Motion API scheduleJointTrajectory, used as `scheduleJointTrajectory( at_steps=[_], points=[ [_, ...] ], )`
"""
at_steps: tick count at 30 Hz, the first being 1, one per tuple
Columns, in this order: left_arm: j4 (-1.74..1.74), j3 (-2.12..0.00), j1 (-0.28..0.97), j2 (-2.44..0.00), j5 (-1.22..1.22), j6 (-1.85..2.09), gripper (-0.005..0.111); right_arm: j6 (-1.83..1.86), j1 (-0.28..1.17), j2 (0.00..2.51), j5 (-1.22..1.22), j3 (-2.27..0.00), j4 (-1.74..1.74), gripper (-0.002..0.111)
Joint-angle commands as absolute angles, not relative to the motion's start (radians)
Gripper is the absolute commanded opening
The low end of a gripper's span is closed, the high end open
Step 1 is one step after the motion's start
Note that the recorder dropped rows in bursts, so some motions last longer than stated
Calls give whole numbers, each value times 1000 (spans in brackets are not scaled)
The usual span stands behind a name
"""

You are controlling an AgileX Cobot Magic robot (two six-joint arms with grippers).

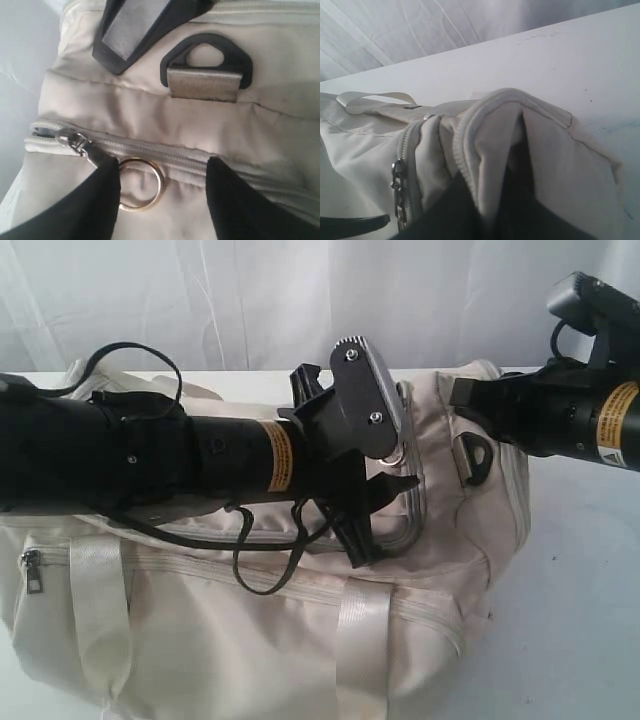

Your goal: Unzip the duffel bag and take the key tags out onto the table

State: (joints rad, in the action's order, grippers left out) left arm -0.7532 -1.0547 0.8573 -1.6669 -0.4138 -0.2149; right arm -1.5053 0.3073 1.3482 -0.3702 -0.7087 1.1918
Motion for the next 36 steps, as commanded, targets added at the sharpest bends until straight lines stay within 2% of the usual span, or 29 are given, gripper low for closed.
scheduleJointTrajectory(
  at_steps=[1,12,15,21,31,36],
  points=[
    [-746,-1060,863,-1666,-392,-175,56,-1507,299,1331,-416,-725,1184,0],
    [-450,-1060,863,-1757,-404,123,54,-1533,299,1331,-416,-725,1184,0],
    [-362,-1060,863,-1763,-429,184,50,-1533,299,1331,-416,-725,1184,0],
    [-313,-1060,863,-1769,-501,228,32,-1533,299,1331,-416,-725,1184,0],
    [-257,-1060,861,-1769,-486,232,30,-1532,299,1331,-416,-725,1182,0],
    [-220,-1060,861,-1769,-479,248,18,-1532,299,1331,-417,-725,1182,0]
  ],
)
